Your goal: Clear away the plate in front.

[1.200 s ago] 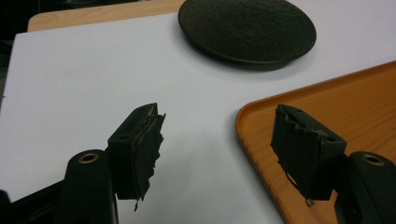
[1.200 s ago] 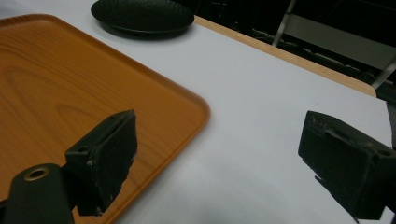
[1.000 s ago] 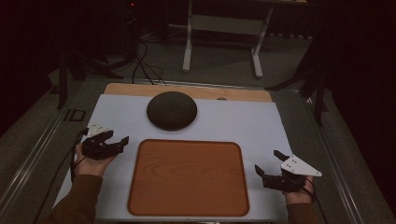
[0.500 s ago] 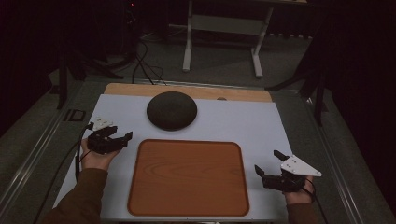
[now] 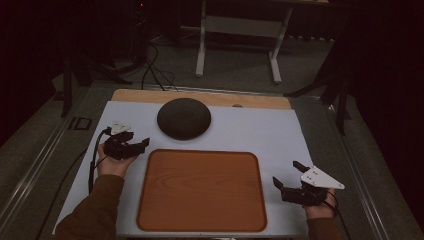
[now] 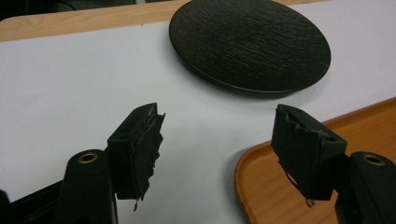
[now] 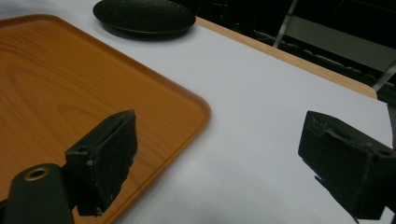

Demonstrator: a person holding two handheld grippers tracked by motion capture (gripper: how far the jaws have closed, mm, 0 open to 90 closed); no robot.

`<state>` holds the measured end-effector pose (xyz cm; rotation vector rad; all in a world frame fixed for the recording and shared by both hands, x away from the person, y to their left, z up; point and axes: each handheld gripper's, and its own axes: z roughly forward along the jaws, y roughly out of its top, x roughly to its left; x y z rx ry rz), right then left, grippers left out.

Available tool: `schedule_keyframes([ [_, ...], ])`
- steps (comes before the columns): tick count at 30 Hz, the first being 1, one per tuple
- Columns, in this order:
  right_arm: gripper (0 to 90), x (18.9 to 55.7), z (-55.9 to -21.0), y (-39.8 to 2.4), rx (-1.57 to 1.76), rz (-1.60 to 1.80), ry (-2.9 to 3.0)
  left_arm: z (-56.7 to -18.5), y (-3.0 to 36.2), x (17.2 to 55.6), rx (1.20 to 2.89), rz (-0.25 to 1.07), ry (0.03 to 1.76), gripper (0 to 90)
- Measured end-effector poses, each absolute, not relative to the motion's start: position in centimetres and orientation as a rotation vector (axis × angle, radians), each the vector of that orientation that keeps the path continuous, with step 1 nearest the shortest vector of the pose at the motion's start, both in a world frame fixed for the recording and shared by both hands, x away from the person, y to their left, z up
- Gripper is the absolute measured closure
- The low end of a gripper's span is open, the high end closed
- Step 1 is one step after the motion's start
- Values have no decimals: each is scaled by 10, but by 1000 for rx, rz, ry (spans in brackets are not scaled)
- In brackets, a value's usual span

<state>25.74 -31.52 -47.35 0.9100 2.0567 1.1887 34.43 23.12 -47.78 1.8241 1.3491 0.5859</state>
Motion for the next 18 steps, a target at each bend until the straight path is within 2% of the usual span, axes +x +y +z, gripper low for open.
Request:
schedule_keyframes([
  [18, 114, 257, -472, -316, 906, 1193, 2049, -481, 215, 365, 1810, 604, 1338, 315],
])
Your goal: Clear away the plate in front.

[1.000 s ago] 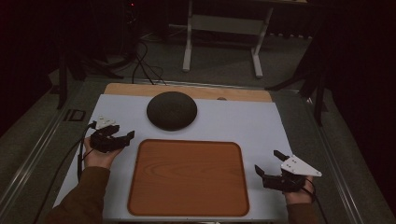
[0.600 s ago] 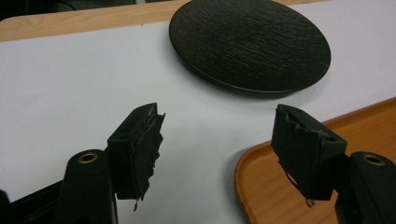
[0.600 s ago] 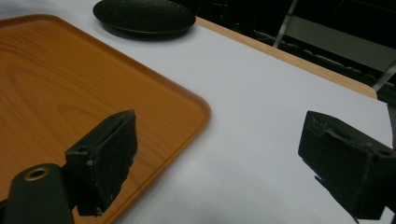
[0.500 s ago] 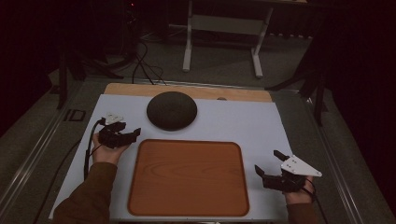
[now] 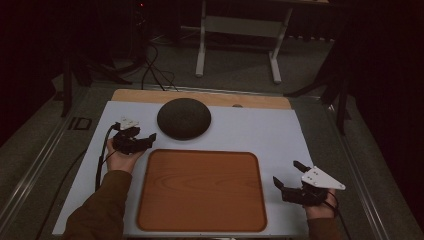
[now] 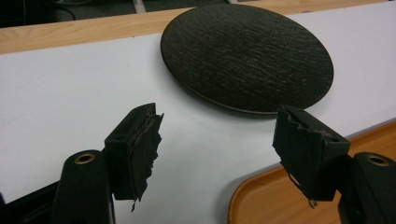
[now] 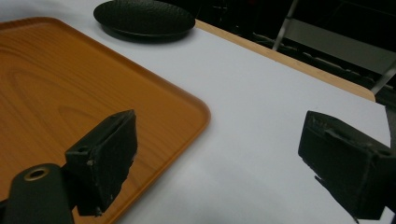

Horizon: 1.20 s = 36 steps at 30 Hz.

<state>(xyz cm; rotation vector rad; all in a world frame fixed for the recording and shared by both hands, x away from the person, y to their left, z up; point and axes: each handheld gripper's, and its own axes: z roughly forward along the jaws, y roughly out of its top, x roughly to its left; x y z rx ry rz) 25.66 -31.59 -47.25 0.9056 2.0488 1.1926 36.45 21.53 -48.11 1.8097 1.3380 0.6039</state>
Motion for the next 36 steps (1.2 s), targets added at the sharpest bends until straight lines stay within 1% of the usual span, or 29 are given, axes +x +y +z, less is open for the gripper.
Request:
schedule_keyframes([
  [30, 114, 256, -472, -317, 906, 1197, 2046, -497, 197, 404, 1797, 562, 1398, 298],
  [36, 114, 256, -472, -317, 906, 1198, 2045, -503, 198, 410, 1775, 536, 1429, 294],
])
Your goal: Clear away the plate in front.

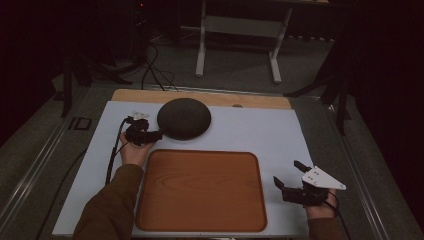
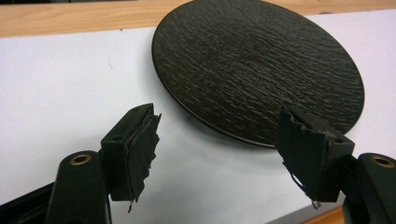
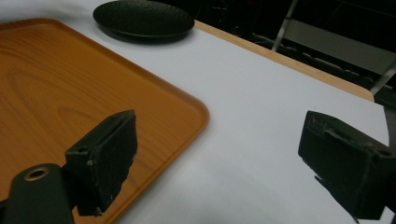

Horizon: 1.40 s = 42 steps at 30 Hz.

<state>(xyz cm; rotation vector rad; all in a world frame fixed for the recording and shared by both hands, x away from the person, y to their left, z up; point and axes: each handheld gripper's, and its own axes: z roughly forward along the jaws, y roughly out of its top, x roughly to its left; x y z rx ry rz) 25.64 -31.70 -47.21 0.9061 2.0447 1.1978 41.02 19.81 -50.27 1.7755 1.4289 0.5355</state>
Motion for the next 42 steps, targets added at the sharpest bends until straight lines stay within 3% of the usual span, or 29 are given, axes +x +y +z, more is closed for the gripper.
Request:
schedule_keyframes([
  [26, 114, 257, -472, -317, 904, 1194, 2050, -527, 190, 435, 1739, 388, 1520, 267],
  [36, 114, 258, -473, -316, 901, 1188, 2055, -532, 190, 446, 1734, 277, 1561, 351],
  [39, 114, 258, -473, -316, 899, 1189, 2054, -531, 187, 450, 1744, 212, 1558, 419],
  [42, 114, 258, -473, -316, 898, 1187, 2057, -531, 185, 452, 1741, 186, 1581, 408],
])
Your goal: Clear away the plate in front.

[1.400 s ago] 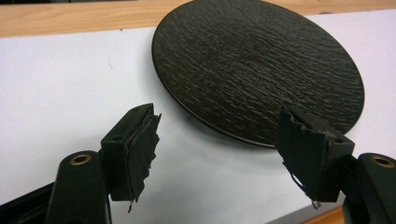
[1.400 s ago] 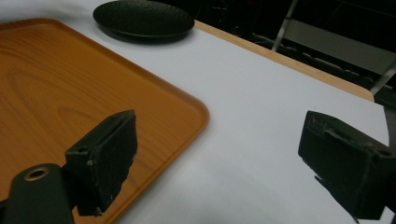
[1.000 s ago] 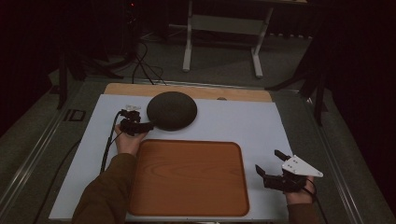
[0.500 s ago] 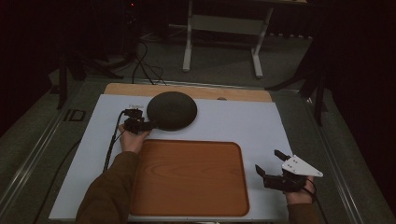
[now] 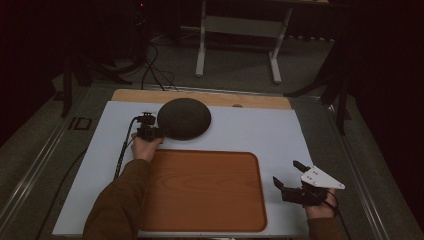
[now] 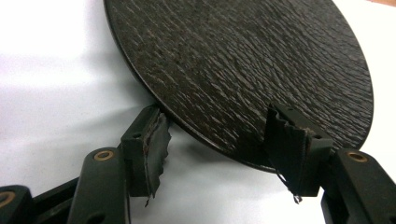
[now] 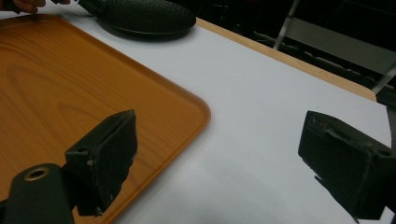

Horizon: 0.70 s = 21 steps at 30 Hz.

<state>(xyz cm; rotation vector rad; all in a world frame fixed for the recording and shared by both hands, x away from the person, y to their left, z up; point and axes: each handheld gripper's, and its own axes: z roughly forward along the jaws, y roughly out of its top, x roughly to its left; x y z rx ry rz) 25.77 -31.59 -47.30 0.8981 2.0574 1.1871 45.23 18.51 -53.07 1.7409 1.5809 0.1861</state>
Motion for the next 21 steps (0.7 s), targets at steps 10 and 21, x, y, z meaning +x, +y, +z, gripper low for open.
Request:
schedule_keyframes([
  [10, 114, 258, -472, -316, 898, 1186, 2058, -529, 196, 460, 1603, 29, 1713, 579],
  [21, 114, 258, -473, -316, 903, 1180, 2057, -522, 200, 457, 1419, -69, 1726, 704],
])
